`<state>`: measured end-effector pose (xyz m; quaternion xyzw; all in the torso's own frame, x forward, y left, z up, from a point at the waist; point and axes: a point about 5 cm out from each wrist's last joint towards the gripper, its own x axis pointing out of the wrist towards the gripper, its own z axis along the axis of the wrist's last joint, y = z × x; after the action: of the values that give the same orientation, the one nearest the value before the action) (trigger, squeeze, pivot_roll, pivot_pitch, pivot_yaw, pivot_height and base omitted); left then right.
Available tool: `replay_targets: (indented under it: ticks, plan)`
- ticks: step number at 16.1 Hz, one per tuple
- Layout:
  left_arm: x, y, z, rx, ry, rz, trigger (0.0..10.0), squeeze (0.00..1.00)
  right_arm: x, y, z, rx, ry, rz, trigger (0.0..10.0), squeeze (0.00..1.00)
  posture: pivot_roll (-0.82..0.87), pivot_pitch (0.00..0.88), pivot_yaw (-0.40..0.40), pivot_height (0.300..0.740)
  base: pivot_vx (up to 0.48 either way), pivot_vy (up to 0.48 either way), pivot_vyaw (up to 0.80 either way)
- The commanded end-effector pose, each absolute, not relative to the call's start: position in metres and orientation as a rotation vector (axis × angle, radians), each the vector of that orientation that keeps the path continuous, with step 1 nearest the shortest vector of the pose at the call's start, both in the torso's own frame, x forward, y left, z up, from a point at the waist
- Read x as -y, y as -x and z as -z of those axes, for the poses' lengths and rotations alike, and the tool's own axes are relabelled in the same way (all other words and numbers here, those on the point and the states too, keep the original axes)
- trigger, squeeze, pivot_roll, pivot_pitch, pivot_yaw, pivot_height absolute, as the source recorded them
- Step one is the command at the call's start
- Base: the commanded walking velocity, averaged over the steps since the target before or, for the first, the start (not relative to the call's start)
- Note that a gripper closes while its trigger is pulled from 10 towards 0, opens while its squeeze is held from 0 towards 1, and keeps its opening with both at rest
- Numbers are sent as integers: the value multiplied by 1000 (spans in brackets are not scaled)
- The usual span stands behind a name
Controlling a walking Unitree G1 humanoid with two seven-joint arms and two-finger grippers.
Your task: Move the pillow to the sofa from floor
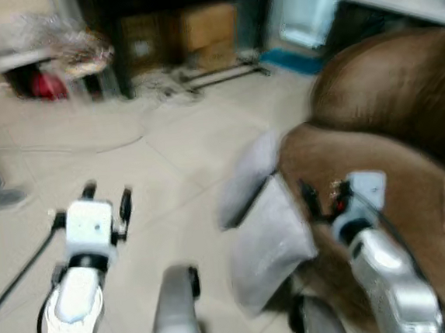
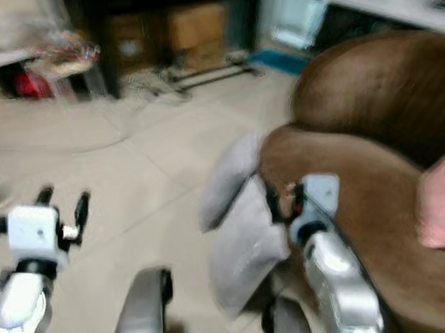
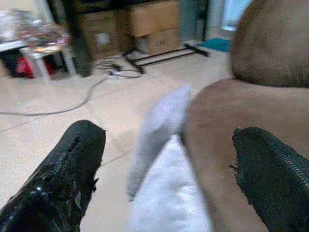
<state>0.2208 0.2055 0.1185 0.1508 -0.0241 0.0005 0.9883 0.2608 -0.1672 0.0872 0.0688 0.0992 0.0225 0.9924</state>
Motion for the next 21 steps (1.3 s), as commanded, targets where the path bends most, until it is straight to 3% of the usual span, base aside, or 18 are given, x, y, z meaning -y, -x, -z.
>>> replay_targets:
  ticks: [1,5,10,14,21]
  plan:
    - [-204,-225,-121,49,-311,31,10000,0,164,-259,-85,-212,-141,-42,10000,0,117,0,11,571,0,0,0]
    - [-211,-230,-122,45,-323,40,10000,0,159,-253,-88,-218,-129,-48,10000,0,76,0,25,571,0,0,0]
    - [-221,-233,-125,60,-315,7,10000,0,165,-251,-107,-223,-64,-64,10000,0,-46,0,-17,571,0,0,0]
    - [-216,-234,-124,68,-291,4,10000,0,169,-255,-98,-244,-110,-43,10000,0,37,0,4,571,0,0,0]
    - [-212,-233,-121,66,-277,3,10000,0,146,-258,-80,-280,-119,-104,10000,0,69,0,-18,571,0,0,0]
